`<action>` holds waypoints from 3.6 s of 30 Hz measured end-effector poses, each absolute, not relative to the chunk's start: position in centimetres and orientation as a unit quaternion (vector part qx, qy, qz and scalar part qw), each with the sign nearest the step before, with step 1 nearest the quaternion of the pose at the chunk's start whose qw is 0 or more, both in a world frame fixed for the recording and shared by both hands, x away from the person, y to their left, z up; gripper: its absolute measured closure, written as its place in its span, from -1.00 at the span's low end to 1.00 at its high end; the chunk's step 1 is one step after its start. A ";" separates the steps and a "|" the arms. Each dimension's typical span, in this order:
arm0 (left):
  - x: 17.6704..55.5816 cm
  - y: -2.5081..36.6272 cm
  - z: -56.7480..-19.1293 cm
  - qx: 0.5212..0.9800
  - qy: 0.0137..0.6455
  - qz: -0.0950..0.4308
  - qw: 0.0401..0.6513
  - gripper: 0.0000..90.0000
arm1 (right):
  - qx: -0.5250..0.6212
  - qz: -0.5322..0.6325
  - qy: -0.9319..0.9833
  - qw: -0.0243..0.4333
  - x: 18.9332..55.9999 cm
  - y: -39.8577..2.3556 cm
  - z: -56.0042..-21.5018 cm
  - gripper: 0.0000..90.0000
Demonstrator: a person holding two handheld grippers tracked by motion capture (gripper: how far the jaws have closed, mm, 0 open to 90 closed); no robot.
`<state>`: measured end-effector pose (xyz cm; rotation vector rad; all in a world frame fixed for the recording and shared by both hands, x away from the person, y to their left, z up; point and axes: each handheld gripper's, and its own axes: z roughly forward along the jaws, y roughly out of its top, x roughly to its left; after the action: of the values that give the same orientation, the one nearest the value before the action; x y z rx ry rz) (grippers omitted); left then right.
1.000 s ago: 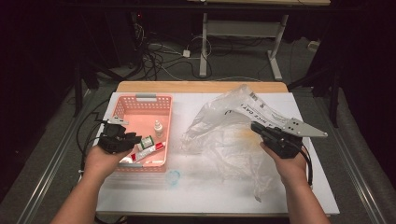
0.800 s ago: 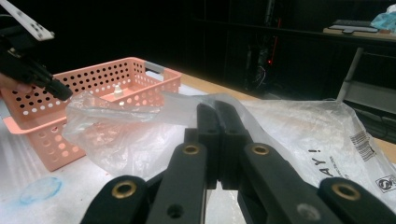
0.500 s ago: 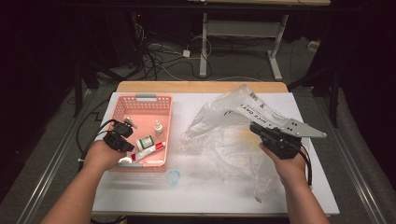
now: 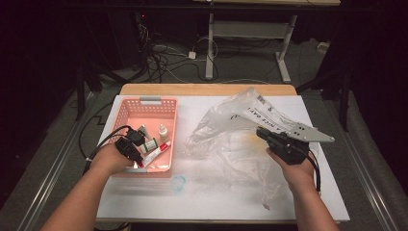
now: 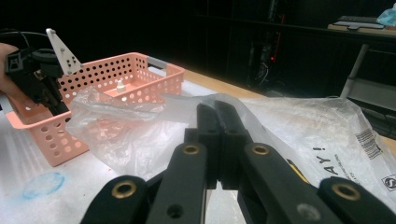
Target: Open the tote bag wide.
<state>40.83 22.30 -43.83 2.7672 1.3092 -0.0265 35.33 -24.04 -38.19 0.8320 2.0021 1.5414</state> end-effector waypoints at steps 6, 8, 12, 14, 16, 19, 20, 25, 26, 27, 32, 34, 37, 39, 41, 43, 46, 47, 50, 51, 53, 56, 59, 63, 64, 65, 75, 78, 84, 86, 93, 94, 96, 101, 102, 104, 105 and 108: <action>40.5 22.2 -43.6 0.911 0.409 -0.011 0.056 0.94 | 0.304 0.560 0.733 0.238 35.3 -24.0 -38.3 1.00; 40.5 22.1 -43.1 0.907 0.415 0.000 0.077 0.94 | 0.304 0.560 0.733 0.238 35.3 -24.0 -38.2 1.00; 40.3 21.4 -42.2 0.903 0.414 0.027 0.110 0.94 | 0.305 0.560 0.733 0.238 35.3 -24.0 -38.2 1.00; 40.4 21.1 -41.9 0.899 0.419 0.038 0.119 0.87 | 0.305 0.561 0.732 0.238 35.3 -24.0 -38.2 1.00; 40.6 21.0 -41.7 0.896 0.423 0.054 0.124 0.72 | 0.305 0.562 0.731 0.239 35.3 -24.1 -38.2 1.00; 41.0 21.1 -41.4 0.887 0.432 0.070 0.149 0.43 | 0.305 0.562 0.730 0.240 35.3 -24.1 -38.2 1.00; 41.1 21.1 -41.3 0.884 0.435 0.071 0.154 0.30 | 0.305 0.563 0.730 0.239 35.3 -24.1 -38.2 1.00; 41.9 20.7 -41.9 0.880 0.446 0.053 0.157 -0.15 | 0.305 0.561 0.732 0.239 35.3 -24.2 -38.2 1.00; 41.9 20.6 -42.1 0.880 0.445 0.052 0.157 -0.16 | 0.305 0.561 0.732 0.239 35.3 -24.1 -38.2 1.00; 42.0 20.4 -42.3 0.880 0.445 0.050 0.158 -0.16 | 0.305 0.560 0.732 0.239 35.3 -24.1 -38.2 1.00; 42.5 19.6 -42.8 0.887 0.437 0.044 0.143 -0.25 | 0.305 0.560 0.732 0.239 35.3 -24.1 -38.3 1.00; 42.7 19.5 -42.8 0.886 0.437 0.037 0.149 -0.24 | 0.304 0.560 0.733 0.239 35.3 -24.1 -38.3 1.00; 43.2 19.1 -43.2 0.891 0.432 0.028 0.136 -0.22 | 0.304 0.560 0.733 0.238 35.3 -24.0 -38.3 1.00; 43.4 18.8 -43.5 0.894 0.430 0.019 0.126 -0.20 | 0.304 0.559 0.733 0.238 35.3 -24.0 -38.3 1.00; 43.7 18.6 -43.9 0.895 0.430 0.015 0.117 -0.15 | 0.303 0.560 0.733 0.240 35.3 -24.1 -38.3 1.00; 44.0 18.4 -44.2 0.896 0.430 0.008 0.110 -0.12 | 0.303 0.560 0.733 0.240 35.3 -24.1 -38.3 1.00; 44.2 18.2 -44.7 0.897 0.430 0.003 0.098 -0.03 | 0.304 0.559 0.733 0.239 35.4 -24.1 -38.3 1.00; 44.3 18.1 -44.7 0.897 0.430 0.006 0.100 -0.02 | 0.304 0.559 0.733 0.239 35.4 -24.1 -38.3 1.00; 44.3 18.1 -44.6 0.898 0.430 0.008 0.098 0.13 | 0.306 0.560 0.732 0.239 35.3 -24.2 -38.3 1.00; 44.3 18.1 -44.6 0.897 0.431 0.008 0.097 0.15 | 0.306 0.560 0.732 0.239 35.3 -24.2 -38.3 1.00; 44.3 18.1 -44.6 0.896 0.432 0.007 0.097 0.24 | 0.304 0.560 0.733 0.239 35.3 -24.2 -38.3 1.00; 44.2 18.2 -44.6 0.898 0.430 0.007 0.096 0.37 | 0.303 0.560 0.733 0.240 35.3 -24.1 -38.3 1.00; 44.2 18.2 -44.5 0.899 0.427 0.006 0.095 0.45 | 0.303 0.560 0.733 0.240 35.3 -24.1 -38.3 1.00; 44.1 18.2 -44.5 0.900 0.425 0.008 0.096 0.47 | 0.303 0.560 0.733 0.239 35.3 -24.1 -38.3 1.00; 44.1 18.1 -44.5 0.900 0.424 0.008 0.096 0.48 | 0.303 0.560 0.733 0.239 35.3 -24.1 -38.3 1.00; 44.1 18.1 -44.5 0.900 0.424 0.009 0.096 0.48 | 0.304 0.561 0.732 0.239 35.3 -24.1 -38.3 1.00; 43.7 18.6 -44.1 0.899 0.426 0.013 0.099 0.49 | 0.305 0.567 0.726 0.242 35.2 -24.4 -38.0 1.00; 43.4 19.1 -43.6 0.895 0.431 0.017 0.113 0.49 | 0.304 0.568 0.726 0.242 35.2 -24.5 -38.0 1.00; 42.3 19.9 -42.6 0.890 0.426 0.027 0.159 0.49 | 0.304 0.568 0.726 0.242 35.2 -24.4 -38.0 1.00; 41.9 20.1 -42.2 0.888 0.425 0.032 0.176 0.49 | 0.305 0.568 0.726 0.241 35.2 -24.4 -38.0 1.00; 40.5 20.6 -41.3 0.876 0.428 0.056 0.217 0.49 | 0.304 0.568 0.726 0.239 35.2 -24.3 -38.0 1.00; 40.4 20.8 -41.2 0.873 0.428 0.058 0.225 0.49 | 0.303 0.568 0.726 0.239 35.1 -24.3 -38.0 1.00; 40.0 20.9 -41.1 0.869 0.430 0.063 0.238 0.49 | 0.303 0.569 0.727 0.238 35.1 -24.3 -38.0 1.00; 38.8 21.1 -40.8 0.856 0.431 0.078 0.274 0.49 | 0.302 0.569 0.726 0.239 35.1 -24.3 -38.0 1.00; 38.5 21.1 -40.8 0.854 0.432 0.080 0.278 0.49 | 0.303 0.568 0.727 0.240 35.1 -24.4 -38.0 1.00; 38.1 21.0 -40.8 0.852 0.431 0.088 0.286 0.49 | 0.301 0.569 0.727 0.241 35.1 -24.4 -38.0 1.00; 37.9 21.0 -40.8 0.849 0.431 0.092 0.290 0.49 | 0.302 0.569 0.726 0.240 35.1 -24.4 -37.9 1.00; 37.3 21.0 -40.8 0.839 0.436 0.099 0.311 0.49 | 0.301 0.569 0.726 0.241 35.0 -24.4 -37.9 1.00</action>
<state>37.27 21.01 -40.79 2.2139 1.1496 0.2617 35.01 -24.39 -37.91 0.8247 1.9870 1.5569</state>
